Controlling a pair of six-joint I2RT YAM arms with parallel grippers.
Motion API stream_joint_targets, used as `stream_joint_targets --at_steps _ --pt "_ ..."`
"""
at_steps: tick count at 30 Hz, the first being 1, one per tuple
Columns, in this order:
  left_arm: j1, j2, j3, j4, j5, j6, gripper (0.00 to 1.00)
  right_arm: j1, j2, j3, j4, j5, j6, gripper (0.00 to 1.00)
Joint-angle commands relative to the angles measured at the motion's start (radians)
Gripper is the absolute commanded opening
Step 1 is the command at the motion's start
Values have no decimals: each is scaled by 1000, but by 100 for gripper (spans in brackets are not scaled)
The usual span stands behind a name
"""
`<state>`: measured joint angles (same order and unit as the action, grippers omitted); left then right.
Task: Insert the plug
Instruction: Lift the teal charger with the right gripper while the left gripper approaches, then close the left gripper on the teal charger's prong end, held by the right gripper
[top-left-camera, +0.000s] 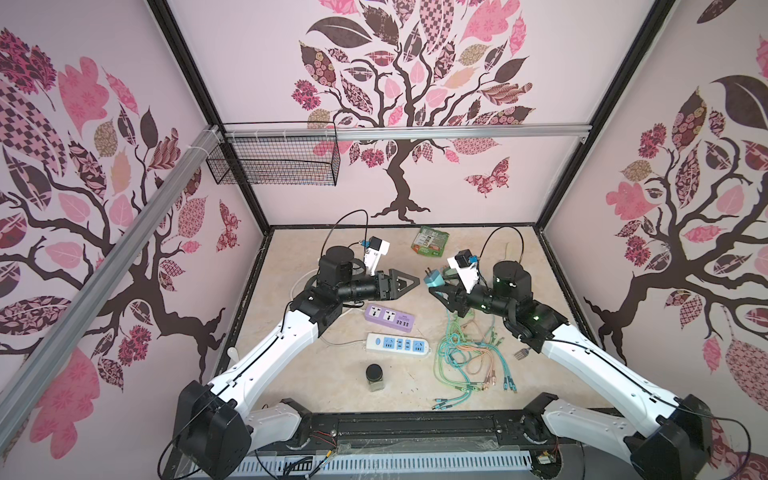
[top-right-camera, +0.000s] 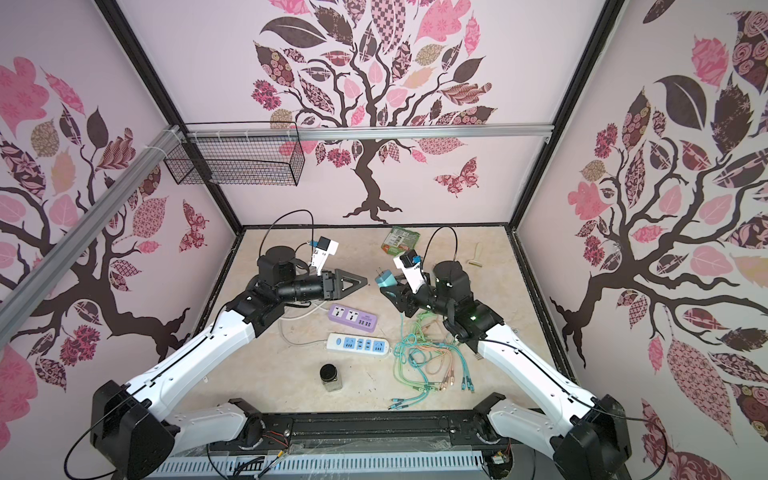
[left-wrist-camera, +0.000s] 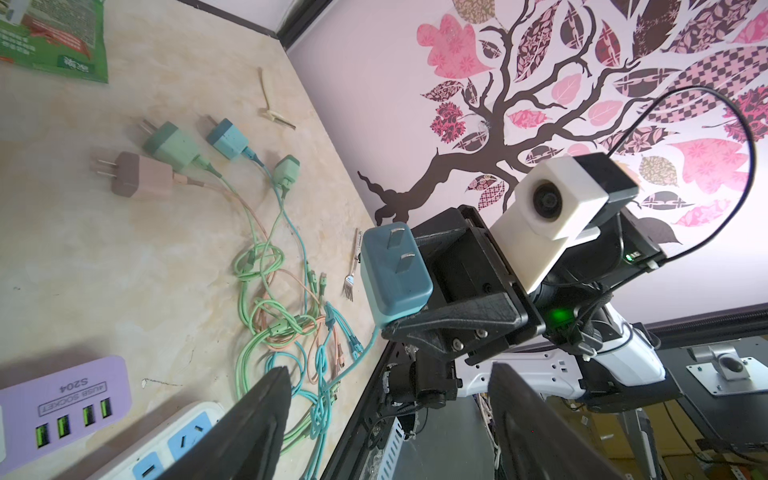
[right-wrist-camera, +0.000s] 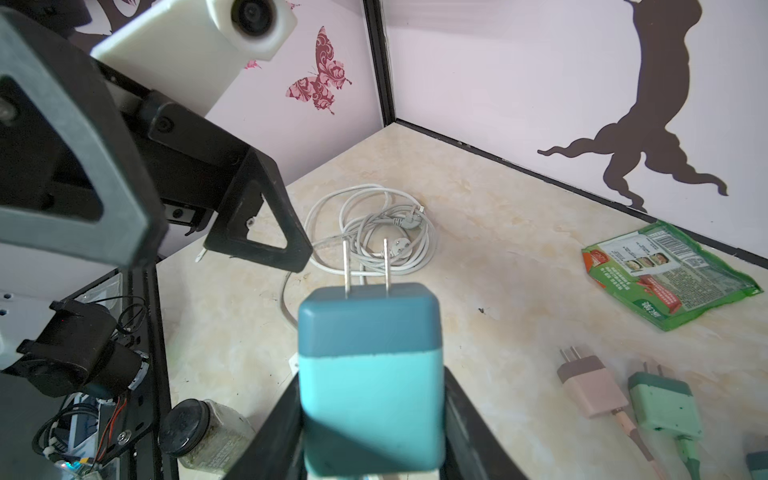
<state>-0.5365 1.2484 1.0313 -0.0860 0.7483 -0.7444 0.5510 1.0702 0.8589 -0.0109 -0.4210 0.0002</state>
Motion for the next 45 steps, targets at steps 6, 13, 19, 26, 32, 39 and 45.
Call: stream_joint_targets --at_steps 6,13,19,26,32,39,45 --pt "-57 57 91 37 -21 -3 73 23 -36 9 -4 8 -20 39" --pt "-60 88 107 35 -12 -32 64 53 -43 29 -29 48 -46 40" --pt "-62 104 114 37 1 -51 52 73 -42 50 -43 76 -67 39" --pt "-72 121 124 37 17 -58 48 105 -32 67 -56 124 -93 39" --pt "-75 127 121 37 33 -55 48 124 -23 80 -67 165 -109 39" --pt "-78 127 120 31 35 -46 38 141 -13 91 -80 188 -126 39" --pt "-79 132 119 27 40 -42 30 151 -7 98 -90 219 -131 40"
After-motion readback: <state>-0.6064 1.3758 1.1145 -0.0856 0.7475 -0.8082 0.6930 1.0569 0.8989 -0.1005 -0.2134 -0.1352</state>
